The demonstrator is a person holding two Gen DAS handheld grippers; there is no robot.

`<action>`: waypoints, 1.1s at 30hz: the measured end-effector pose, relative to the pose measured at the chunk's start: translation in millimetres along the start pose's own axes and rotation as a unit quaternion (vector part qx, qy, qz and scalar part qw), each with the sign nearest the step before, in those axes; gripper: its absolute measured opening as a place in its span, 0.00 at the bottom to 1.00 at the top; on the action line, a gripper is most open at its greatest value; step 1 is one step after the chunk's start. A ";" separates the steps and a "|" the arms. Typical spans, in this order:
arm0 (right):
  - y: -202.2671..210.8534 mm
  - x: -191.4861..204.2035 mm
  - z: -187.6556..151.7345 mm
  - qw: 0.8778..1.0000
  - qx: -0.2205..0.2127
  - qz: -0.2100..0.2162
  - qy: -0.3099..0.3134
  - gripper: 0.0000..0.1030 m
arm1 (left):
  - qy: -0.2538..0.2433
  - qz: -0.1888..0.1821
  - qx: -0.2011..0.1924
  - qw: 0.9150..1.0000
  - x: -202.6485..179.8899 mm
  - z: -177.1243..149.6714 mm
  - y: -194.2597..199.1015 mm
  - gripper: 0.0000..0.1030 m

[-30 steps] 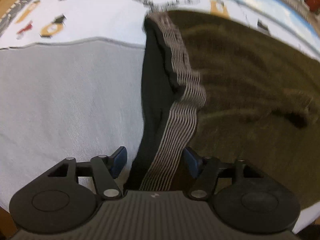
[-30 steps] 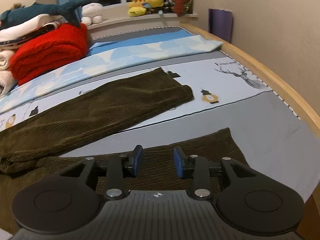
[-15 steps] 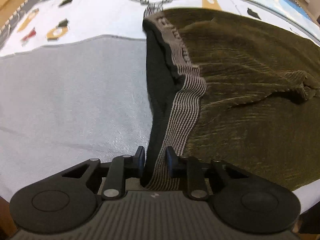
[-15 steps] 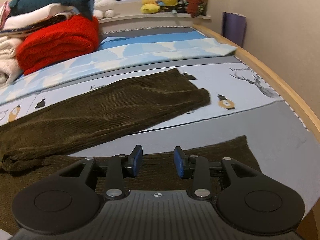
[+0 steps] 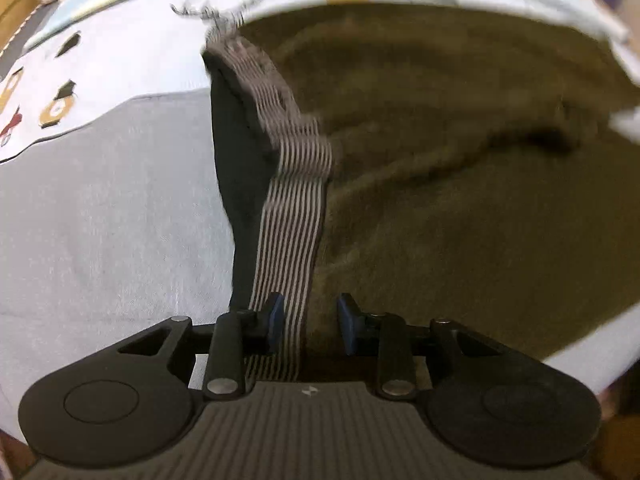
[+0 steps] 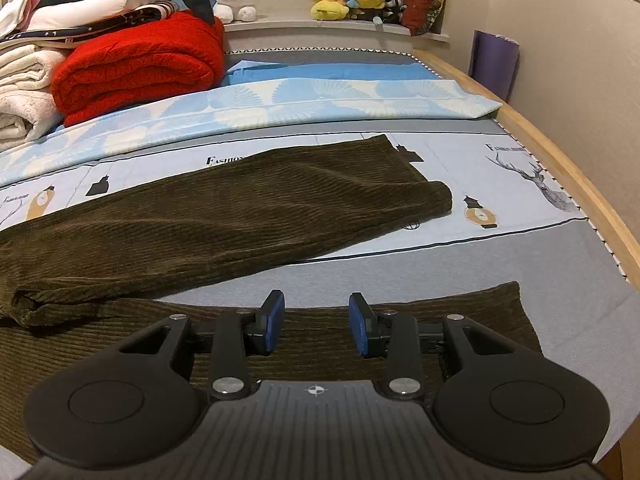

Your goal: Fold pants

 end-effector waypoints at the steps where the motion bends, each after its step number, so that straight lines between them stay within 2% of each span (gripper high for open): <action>1: -0.3 0.7 0.0 1.000 0.000 0.003 0.001 0.37 | 0.005 -0.010 -0.019 1.000 -2.9 6.9 6.7 0.35; 3: -1.6 2.2 0.4 1.000 0.002 0.008 0.001 0.40 | 0.022 -0.021 -0.052 0.998 -6.5 20.4 18.7 0.45; 6: -4.5 3.3 2.9 1.000 0.003 0.006 -0.003 0.41 | 0.043 -0.025 -0.095 0.994 -9.7 40.1 31.7 0.56; 8: -6.4 4.2 6.6 1.000 0.001 0.002 -0.007 0.41 | 0.048 -0.018 -0.122 0.991 -12.0 53.5 35.8 0.61; 12: -8.3 8.3 19.1 1.000 -0.013 -0.003 -0.027 0.40 | 0.059 0.006 -0.181 0.982 -17.4 75.7 51.5 0.78; 15: -12.3 15.6 27.1 0.999 -0.014 0.010 -0.040 0.41 | 0.055 0.024 -0.208 0.976 -24.1 90.0 59.2 0.78; 19: -19.0 27.3 38.5 0.999 -0.017 0.006 -0.045 0.45 | 0.055 0.039 -0.215 0.974 -39.6 110.8 55.0 0.78; 24: -26.1 48.7 52.5 0.997 -0.019 0.039 -0.065 0.45 | 0.065 0.027 -0.219 0.973 -50.7 128.6 49.3 0.78; 25: -26.7 53.7 55.8 0.997 -0.022 0.046 -0.066 0.45 | 0.067 0.027 -0.224 0.972 -52.3 134.7 48.7 0.77; 26: -26.5 58.4 58.8 0.996 -0.025 0.052 -0.066 0.45 | 0.066 0.023 -0.224 0.972 -51.3 137.9 47.3 0.69; 27: -26.1 63.7 62.0 0.996 -0.028 0.059 -0.065 0.45 | 0.068 0.019 -0.223 0.972 -51.5 142.7 44.9 0.51; 28: -25.5 68.7 64.9 0.995 -0.032 0.065 -0.064 0.45 | 0.071 0.016 -0.220 0.973 -52.3 147.2 42.0 0.41; 29: -25.0 73.6 67.8 0.995 -0.036 0.069 -0.064 0.44 | 0.074 0.014 -0.215 0.974 -52.6 151.6 37.6 0.21; 30: -24.3 77.0 70.4 0.994 -0.040 0.073 -0.064 0.44 | 0.076 0.016 -0.209 0.975 -52.3 155.9 31.8 0.08; 33: -23.3 88.2 76.6 0.994 -0.049 0.080 -0.057 0.41 | 0.089 0.021 -0.192 0.977 -48.3 168.4 13.4 0.06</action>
Point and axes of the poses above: each gripper's, at about its wrist camera, not at the fingertips, and y roughly against the way its jaws point, x to its left, z to its top, the point moved 10 cm from there along -y, roughly the way its jaws point, and after that the axes turned 5 degrees about y, right-handed, at the moved point
